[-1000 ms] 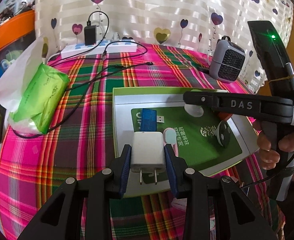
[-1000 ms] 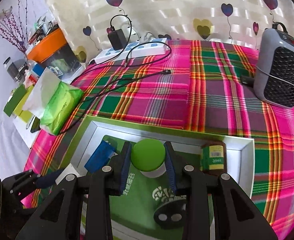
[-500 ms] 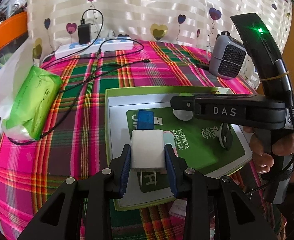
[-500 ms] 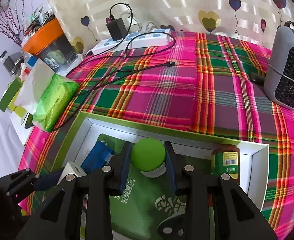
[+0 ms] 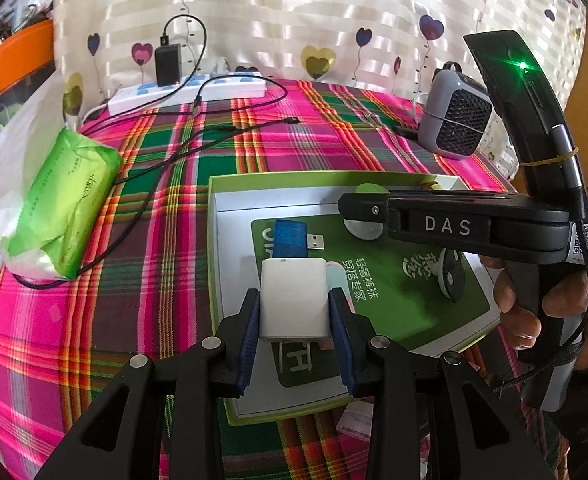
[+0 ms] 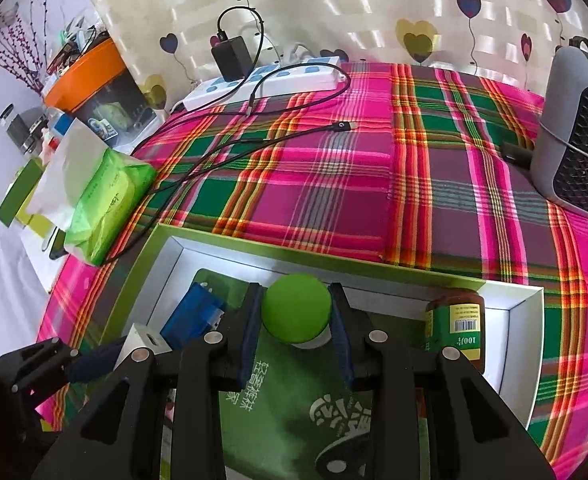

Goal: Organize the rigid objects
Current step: 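Lift the charger plug with the left gripper while the right gripper carries the jar over the box, then lower the charger plug into the box and open the left gripper while the right gripper releases the jar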

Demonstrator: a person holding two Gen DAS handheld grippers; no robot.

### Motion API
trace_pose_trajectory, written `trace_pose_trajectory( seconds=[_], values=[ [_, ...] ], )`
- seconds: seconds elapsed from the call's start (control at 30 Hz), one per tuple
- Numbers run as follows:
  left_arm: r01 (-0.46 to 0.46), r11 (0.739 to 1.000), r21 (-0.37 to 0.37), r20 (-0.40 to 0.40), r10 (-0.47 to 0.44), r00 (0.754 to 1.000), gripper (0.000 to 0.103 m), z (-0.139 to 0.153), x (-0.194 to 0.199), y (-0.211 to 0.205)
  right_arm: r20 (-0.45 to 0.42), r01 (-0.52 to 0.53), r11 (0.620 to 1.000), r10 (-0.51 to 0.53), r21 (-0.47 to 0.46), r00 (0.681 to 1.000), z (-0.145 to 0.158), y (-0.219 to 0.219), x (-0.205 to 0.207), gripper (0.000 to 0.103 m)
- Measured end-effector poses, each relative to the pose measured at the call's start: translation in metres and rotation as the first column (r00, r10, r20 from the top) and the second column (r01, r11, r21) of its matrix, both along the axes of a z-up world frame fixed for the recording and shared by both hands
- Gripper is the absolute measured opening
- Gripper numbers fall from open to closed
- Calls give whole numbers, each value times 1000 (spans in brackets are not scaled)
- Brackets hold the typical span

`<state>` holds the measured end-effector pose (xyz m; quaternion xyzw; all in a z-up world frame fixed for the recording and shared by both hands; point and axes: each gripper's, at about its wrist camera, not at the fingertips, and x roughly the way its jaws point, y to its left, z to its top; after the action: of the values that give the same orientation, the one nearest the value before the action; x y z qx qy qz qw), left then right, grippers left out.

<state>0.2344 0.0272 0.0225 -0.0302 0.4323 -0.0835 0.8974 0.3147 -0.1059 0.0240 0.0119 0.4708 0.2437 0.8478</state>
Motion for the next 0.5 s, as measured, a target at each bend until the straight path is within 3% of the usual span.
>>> trace_pose_trajectory(
  seconds=[0.27,0.5],
  values=[
    [-1,1000,-2,-3,1,1000,33,0,0,0,1,10,1000,-10,2,1000,0,-1,0,34],
    [0,1000,-1,-2,0,1000,36,-2,1,0,3,15,1000,-15,18,1000,0,-3,-1,48]
  ],
)
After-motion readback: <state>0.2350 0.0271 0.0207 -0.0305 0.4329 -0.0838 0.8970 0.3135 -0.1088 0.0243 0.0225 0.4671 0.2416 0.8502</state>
